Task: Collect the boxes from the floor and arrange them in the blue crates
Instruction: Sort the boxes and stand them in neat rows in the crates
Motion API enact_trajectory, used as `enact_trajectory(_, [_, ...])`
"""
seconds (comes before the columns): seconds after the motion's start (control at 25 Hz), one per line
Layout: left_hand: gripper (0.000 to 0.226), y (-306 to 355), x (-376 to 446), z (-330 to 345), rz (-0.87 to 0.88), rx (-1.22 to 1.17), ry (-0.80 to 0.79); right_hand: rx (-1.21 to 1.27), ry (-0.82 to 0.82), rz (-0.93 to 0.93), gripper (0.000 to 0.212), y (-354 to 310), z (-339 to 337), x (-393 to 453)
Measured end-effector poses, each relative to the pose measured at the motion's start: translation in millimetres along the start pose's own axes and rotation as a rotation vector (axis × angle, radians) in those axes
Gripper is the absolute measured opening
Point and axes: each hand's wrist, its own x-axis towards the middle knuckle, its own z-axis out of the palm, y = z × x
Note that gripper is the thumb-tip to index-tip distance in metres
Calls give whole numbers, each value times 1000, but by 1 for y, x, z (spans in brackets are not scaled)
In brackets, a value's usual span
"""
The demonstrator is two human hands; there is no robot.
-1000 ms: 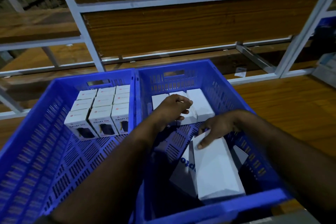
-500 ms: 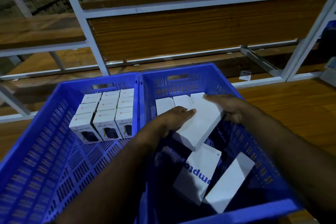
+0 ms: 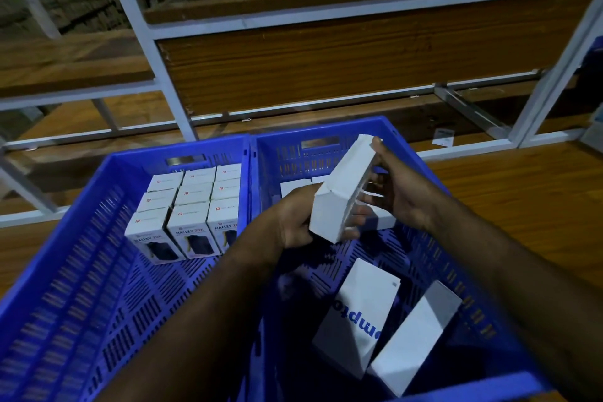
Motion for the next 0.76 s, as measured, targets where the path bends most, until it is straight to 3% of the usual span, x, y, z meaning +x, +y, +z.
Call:
enact_trajectory(0.12, [64,2,-6,6,0,-49,-45,-89,93,-86,50,3,9,-1])
enact_trajectory(0.32, [66,0,-7,11,106,-89,-95,-323,269,-248,57,11,21,0])
enact_trajectory(0.64, [64,2,-3,7,146,-131,47,-272,212,-274,42,14,23,-2])
enact_trajectory(0.76, [71,2,0,6,179,-64,269,-369,46,-181,41,21,30,-7])
